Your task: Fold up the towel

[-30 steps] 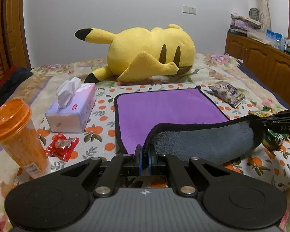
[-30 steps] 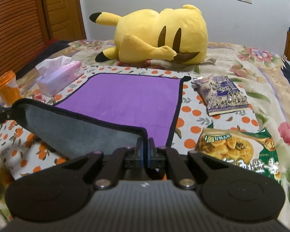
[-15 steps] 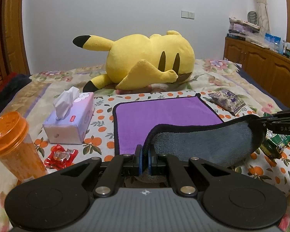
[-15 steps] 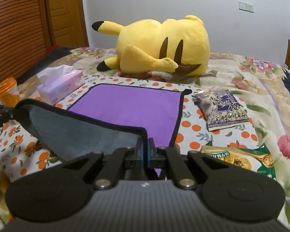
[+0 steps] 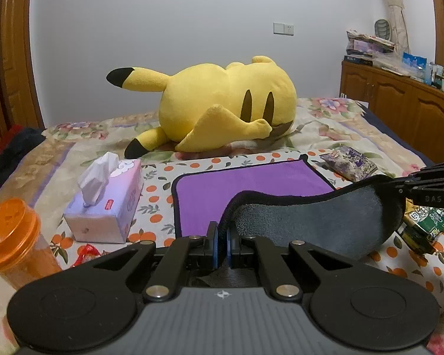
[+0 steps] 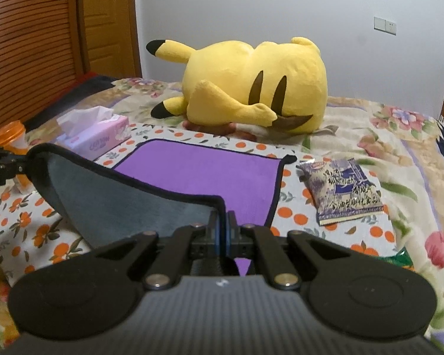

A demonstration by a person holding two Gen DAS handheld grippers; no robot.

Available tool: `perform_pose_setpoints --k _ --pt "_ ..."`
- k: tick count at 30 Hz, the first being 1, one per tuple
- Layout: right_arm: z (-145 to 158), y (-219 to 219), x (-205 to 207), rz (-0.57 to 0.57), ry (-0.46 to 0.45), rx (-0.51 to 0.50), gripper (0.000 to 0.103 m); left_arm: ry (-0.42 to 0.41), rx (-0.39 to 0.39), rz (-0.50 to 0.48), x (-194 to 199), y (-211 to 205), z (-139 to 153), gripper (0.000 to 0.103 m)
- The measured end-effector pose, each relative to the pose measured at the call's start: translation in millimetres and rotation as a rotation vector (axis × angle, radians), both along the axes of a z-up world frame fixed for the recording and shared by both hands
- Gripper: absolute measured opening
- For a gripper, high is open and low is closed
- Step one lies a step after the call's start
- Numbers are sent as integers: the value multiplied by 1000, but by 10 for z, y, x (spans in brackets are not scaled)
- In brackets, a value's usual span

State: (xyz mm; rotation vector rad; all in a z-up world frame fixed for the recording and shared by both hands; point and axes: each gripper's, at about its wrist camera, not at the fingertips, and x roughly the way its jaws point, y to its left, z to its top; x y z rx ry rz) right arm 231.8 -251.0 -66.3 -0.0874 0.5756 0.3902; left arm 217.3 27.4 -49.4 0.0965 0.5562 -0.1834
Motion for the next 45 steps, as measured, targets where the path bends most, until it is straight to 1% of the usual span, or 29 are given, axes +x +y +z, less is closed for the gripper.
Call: perform_pose_setpoints --k 12,28,36,41,45 --pt "22 -16 135 4 -30 -14 4 -22 20 -13 176 -18 35 6" --pt "235 2 297 1 -102 -17 4 -81 19 -12 348 -36 237 6" --pt "303 34 453 -12 -134 -16 4 -112 32 -15 546 -66 286 6" --pt "295 54 609 -14 -140 -24 4 -123 39 6 709 -44 294 6" --pt "296 75 714 -21 -146 -7 4 -130 38 12 828 -26 309 6"
